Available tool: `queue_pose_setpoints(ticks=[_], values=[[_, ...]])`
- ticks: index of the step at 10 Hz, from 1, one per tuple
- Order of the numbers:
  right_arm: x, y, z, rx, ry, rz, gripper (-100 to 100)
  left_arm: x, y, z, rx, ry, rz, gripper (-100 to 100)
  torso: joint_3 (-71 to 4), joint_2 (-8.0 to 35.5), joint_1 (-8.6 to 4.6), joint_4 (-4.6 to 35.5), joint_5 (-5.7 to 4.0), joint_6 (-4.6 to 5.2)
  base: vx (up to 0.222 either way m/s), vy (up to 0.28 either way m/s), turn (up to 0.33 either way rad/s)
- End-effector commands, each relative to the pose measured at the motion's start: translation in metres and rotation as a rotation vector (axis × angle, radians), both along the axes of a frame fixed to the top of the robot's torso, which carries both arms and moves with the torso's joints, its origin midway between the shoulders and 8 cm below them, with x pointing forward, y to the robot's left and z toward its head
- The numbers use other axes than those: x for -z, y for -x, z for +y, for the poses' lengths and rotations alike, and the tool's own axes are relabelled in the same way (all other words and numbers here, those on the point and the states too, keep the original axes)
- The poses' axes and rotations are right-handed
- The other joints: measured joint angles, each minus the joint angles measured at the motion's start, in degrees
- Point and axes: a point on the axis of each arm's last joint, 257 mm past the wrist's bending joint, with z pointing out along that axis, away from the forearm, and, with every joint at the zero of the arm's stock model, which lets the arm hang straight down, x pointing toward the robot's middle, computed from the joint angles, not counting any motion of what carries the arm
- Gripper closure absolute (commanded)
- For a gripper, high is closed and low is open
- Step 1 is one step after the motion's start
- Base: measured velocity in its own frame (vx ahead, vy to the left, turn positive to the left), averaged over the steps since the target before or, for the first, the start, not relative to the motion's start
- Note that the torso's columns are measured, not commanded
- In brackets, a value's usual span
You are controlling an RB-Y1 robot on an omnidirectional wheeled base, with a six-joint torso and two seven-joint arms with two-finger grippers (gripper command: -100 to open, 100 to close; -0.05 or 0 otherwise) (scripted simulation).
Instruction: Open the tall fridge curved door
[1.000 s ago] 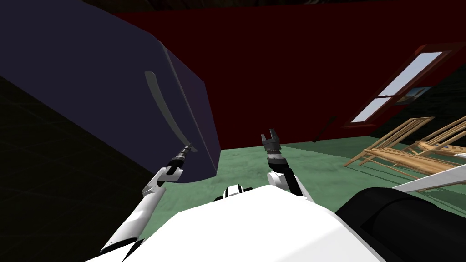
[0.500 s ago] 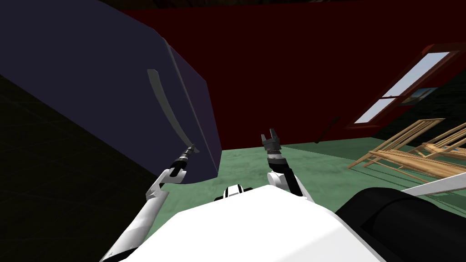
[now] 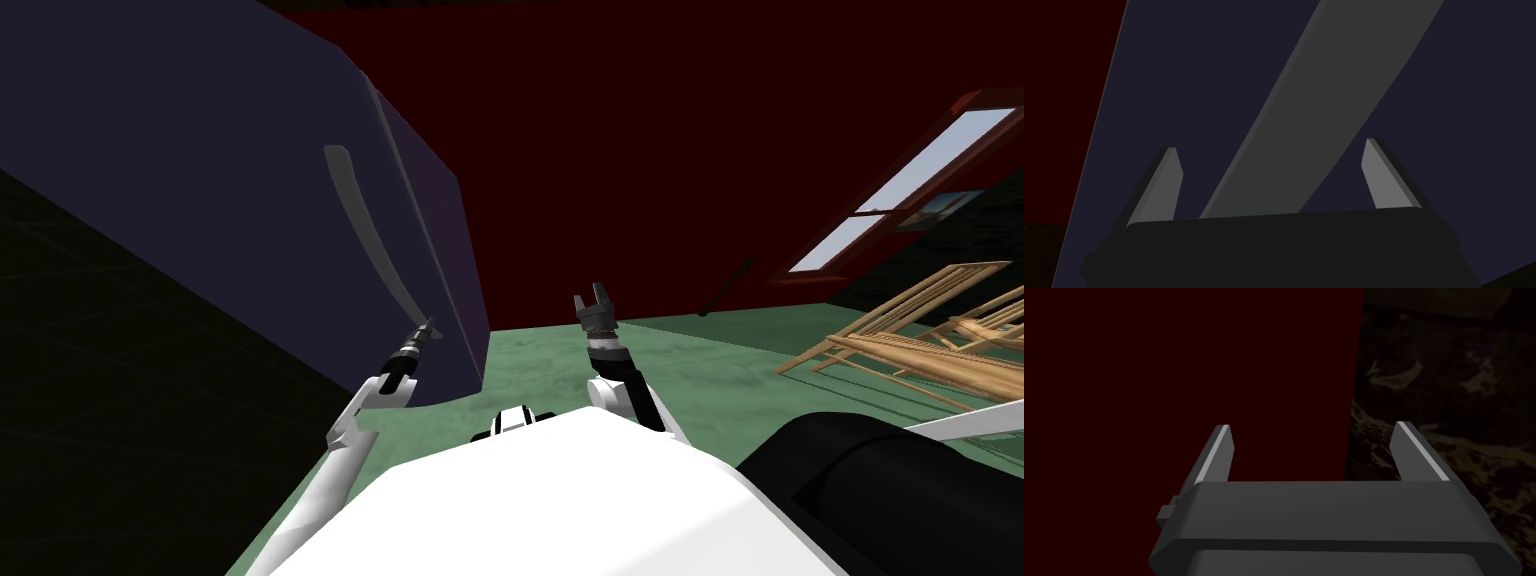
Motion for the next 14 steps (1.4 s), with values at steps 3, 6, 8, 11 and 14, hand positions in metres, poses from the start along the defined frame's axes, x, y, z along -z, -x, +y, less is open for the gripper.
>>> queue_pose_setpoints(ticks=[3, 6, 8, 11, 14], values=[[0.000, 0.000, 0.000, 0.000, 0.000, 0.000, 0, -0.012, 0.018, -0.025, -0.002, 0.002, -0.014, -100, -0.1, -0.1, 0.09, 0.0, 0.03, 0.01, 0.065, 0.058, 0.012], [0.000, 0.000, 0.000, 0.000, 0.000, 0.000, 0, -0.012, 0.023, -0.031, -0.008, 0.004, -0.009, -100, 0.0, 0.0, -0.04, 0.0, 0.00, 0.02, 0.043, 0.054, 0.002], [0.000, 0.000, 0.000, 0.000, 0.000, 0.000, 0, -0.021, 0.011, -0.021, 0.011, -0.001, -0.036, 100, 0.1, 0.1, -0.20, 0.0, 0.02, -0.01, -0.062, -0.080, 0.000], [0.000, 0.000, 0.000, 0.000, 0.000, 0.000, 0, -0.006, 0.003, -0.006, 0.003, -0.002, -0.010, 100, 0.1, 0.1, -0.29, 0.0, 0.01, 0.34, -0.058, -0.043, -0.002], [0.000, 0.000, 0.000, 0.000, 0.000, 0.000, 0, -0.014, -0.011, 0.009, 0.013, -0.004, -0.031, 100, 0.0, -0.1, -0.34, -0.2, 0.06, 0.32, -0.052, -0.052, -0.007]])
